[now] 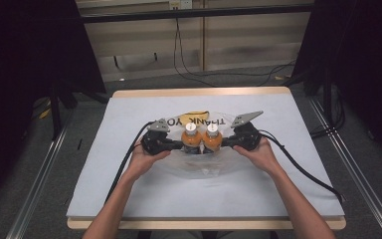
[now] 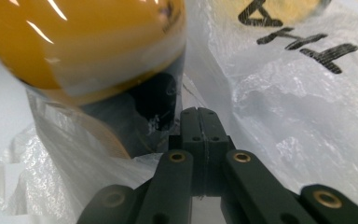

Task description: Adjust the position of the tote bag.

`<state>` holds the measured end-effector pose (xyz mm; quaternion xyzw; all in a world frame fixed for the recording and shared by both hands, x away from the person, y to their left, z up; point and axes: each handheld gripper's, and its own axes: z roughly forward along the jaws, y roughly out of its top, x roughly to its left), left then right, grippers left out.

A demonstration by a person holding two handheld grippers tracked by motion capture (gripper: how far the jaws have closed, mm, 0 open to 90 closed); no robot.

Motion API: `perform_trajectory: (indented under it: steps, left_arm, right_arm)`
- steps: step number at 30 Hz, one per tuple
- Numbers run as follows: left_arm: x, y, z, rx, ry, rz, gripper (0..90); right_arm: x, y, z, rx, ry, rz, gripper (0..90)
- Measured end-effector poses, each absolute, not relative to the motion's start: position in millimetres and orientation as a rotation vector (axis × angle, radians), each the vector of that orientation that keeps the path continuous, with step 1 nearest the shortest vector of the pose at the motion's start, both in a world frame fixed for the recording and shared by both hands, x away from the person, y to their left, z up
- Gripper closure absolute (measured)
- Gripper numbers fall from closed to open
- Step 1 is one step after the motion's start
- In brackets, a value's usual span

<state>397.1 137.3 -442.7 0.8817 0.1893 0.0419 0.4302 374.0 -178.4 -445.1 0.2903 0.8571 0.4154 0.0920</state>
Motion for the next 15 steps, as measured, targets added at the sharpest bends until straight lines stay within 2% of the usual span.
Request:
perform_trajectory:
  steps: [15]
  left_arm:
    - [395.4,127.4,-459.6,2.383,0.424,0.173,90.0]
  right_arm:
    - [379.7,-169.4,-466.2,0.846,2.629,1.067,90.0]
